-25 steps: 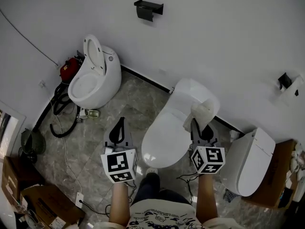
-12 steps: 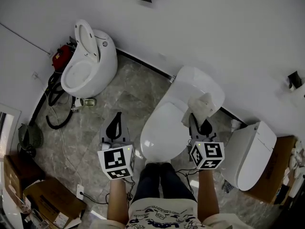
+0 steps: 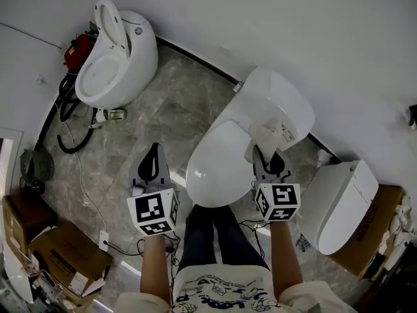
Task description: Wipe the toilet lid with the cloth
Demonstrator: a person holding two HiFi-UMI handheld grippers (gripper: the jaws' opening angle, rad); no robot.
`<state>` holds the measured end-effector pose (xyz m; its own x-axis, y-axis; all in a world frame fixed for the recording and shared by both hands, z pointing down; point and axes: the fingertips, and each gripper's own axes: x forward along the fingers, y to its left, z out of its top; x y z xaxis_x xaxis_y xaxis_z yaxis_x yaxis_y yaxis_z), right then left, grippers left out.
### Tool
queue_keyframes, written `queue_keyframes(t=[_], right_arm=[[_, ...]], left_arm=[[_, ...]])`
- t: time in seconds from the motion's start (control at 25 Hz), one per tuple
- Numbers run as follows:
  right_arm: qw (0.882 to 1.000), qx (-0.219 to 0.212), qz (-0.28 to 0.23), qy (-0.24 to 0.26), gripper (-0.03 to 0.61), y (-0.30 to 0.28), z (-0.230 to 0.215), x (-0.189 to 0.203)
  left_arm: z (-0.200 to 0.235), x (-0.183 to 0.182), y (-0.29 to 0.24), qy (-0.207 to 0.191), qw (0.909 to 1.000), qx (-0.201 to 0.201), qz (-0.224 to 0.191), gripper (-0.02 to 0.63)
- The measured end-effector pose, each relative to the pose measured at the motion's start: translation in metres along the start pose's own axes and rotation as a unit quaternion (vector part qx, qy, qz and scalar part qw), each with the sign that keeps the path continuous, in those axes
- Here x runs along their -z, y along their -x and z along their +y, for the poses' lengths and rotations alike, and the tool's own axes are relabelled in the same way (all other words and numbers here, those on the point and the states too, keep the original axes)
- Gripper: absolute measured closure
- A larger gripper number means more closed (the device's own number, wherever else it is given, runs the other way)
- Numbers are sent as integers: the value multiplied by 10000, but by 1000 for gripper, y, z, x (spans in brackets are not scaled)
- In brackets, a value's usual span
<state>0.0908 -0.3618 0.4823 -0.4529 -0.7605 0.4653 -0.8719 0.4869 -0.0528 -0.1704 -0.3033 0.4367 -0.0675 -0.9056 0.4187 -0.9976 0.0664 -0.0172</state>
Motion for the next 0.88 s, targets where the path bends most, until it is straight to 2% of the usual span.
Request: queue_keyframes(t=[0.52, 0.88], right_arm=[[9975, -99, 680, 140, 475, -69, -16, 89], [9928, -57, 1179, 189, 474, -120, -25, 158]], left_arm=[[-2, 83, -40, -55, 9987, -53, 495, 606], [4, 159, -59, 24, 9948, -170, 1006, 606]])
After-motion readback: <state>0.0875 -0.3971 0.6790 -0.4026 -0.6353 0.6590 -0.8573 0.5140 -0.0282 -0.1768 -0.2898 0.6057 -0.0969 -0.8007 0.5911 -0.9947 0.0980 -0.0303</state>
